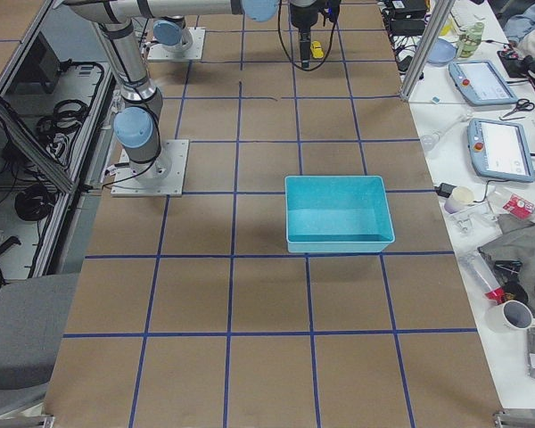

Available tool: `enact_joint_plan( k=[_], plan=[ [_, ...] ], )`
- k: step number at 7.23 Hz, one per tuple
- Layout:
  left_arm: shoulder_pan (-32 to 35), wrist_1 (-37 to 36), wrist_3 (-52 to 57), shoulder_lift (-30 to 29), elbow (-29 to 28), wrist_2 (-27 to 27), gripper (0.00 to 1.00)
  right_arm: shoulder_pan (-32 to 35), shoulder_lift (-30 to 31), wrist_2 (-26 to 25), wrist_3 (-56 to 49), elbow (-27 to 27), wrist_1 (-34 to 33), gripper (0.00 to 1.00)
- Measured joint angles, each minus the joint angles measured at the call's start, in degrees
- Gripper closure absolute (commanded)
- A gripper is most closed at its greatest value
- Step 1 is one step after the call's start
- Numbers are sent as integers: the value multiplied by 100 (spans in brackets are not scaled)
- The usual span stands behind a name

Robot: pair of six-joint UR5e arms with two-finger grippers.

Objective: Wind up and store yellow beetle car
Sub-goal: 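Lower the left gripper over the yellow beetle car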

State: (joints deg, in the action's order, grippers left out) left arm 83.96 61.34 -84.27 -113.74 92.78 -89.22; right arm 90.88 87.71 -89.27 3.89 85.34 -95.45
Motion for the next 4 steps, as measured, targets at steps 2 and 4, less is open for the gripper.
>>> enact_joint_plan(
  k=[2,4],
  plan=[
    [-80,-216,-141,-306,-17,1,0,0,13,10,-2,0,0,0],
    [-96,-482,-508,-596,-20,7,0,0,17,14,-2,0,0,0]
  ],
)
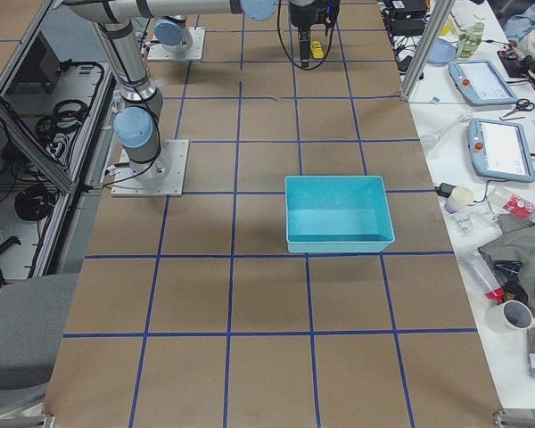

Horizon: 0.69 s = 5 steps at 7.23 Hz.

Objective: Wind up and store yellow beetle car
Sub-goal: 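Close the left gripper on the yellow car and lift it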

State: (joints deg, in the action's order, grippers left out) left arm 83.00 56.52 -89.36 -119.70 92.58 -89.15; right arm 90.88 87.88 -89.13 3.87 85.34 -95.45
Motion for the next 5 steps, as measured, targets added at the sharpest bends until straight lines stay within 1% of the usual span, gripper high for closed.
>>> enact_joint_plan(
  k=[2,5],
  plan=[
    [-3,-47,-156,-173,17,11,0,0,0,0,0,2,0,0],
    [-3,-53,-178,-277,28,20,0,0,1,1,0,8,0,0]
  ],
)
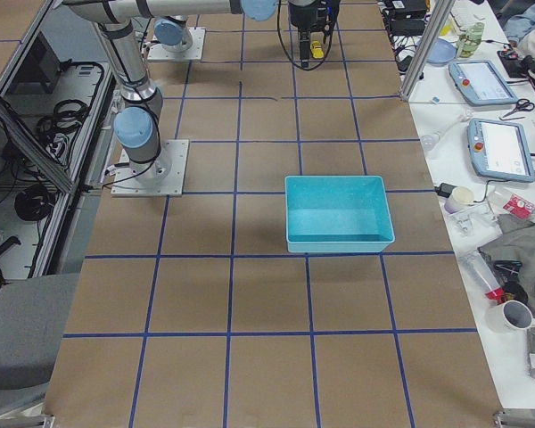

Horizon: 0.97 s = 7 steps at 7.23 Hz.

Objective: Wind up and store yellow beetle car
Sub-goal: 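Close the left gripper on the yellow car and lift it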

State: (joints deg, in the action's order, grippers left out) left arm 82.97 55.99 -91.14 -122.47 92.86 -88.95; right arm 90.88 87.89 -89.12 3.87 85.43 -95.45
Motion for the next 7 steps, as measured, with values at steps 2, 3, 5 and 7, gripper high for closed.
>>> enact_joint_plan(
  k=[2,3,5,7],
  plan=[
    [0,0,-1,-26,-4,-5,20,0,0,0,0,0,0,0],
    [0,0,-1,-46,-10,-7,51,2,0,0,0,0,0,0],
    [0,-37,9,-77,-30,-8,100,10,0,0,2,0,-2,0],
    [5,-479,42,-78,-117,2,100,16,0,14,8,0,-3,0]
  ],
)
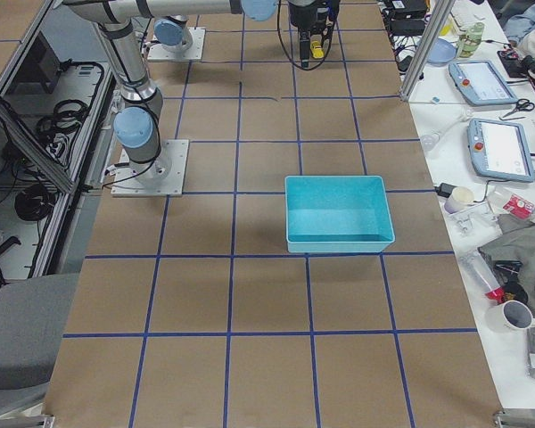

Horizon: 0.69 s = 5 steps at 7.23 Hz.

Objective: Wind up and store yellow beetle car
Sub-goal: 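Close the left gripper on the yellow car and lift it, then carry the car with the left gripper toward the table center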

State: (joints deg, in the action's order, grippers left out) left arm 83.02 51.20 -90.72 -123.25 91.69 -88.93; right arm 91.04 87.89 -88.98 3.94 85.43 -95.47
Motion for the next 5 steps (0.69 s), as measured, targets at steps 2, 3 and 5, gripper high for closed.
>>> enact_joint_plan(
  k=[2,3,5],
  plan=[
    [48,-145,5,41,-35,110,100,2,0,1,1,0,-3,0],
    [126,-152,-9,103,-32,381,100,2,0,-1,1,0,-5,0],
    [524,-152,-55,221,0,776,100,2,0,-1,1,0,-3,0]
  ],
)
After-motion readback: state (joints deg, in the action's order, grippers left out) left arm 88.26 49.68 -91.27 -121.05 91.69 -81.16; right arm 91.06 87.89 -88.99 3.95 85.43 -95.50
